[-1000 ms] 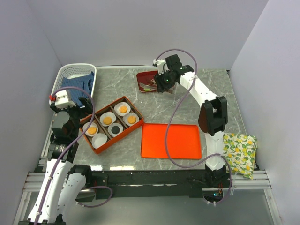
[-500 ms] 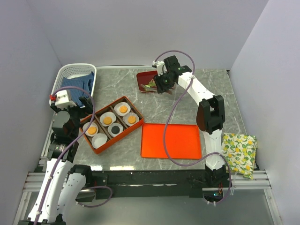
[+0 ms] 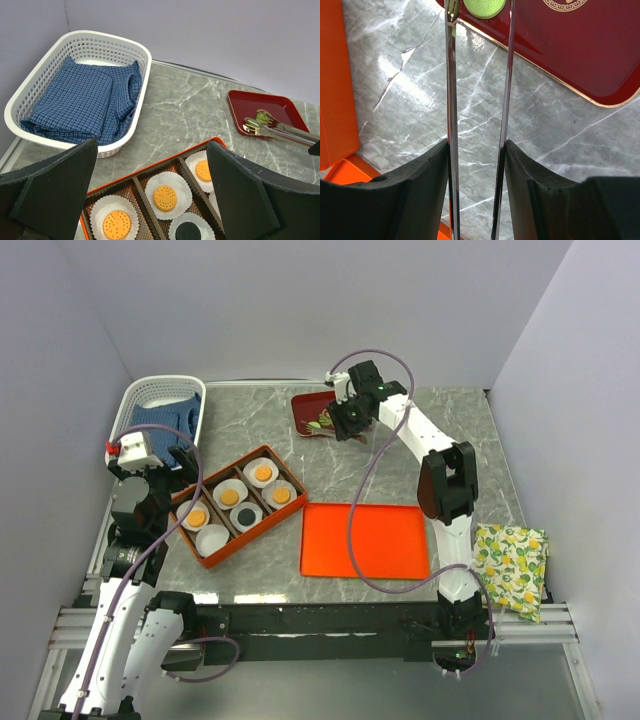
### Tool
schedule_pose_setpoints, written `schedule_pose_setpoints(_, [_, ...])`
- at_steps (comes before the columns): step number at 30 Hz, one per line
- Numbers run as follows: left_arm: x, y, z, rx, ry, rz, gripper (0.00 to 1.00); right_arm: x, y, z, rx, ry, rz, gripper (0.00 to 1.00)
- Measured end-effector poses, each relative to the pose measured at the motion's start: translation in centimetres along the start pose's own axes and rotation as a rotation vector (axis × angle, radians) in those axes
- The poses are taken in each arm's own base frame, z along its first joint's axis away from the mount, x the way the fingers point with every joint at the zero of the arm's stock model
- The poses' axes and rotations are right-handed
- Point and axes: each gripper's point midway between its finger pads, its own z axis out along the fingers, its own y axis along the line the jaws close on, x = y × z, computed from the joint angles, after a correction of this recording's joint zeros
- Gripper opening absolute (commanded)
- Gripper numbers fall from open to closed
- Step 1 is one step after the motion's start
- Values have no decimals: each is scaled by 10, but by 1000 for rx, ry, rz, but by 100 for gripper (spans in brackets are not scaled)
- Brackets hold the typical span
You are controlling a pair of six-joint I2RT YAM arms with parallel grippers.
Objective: Pack the cookies
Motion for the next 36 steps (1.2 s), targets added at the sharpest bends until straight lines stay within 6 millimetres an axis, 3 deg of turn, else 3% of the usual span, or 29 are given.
schedule_pose_setpoints(9, [1, 0, 1, -1, 4, 1, 96, 0, -2, 3, 4, 5, 2, 48])
schedule_pose_setpoints(13, [1, 0, 1, 0, 4, 1, 96, -2, -2, 2, 6, 1, 2, 40])
schedule_pose_setpoints(20, [1, 0, 1, 0, 4, 1, 96, -2, -2, 1, 10, 2, 4, 34])
schedule_pose_setpoints(36, [1, 0, 1, 0, 4, 1, 96, -5, -9, -6, 38, -10, 5, 32])
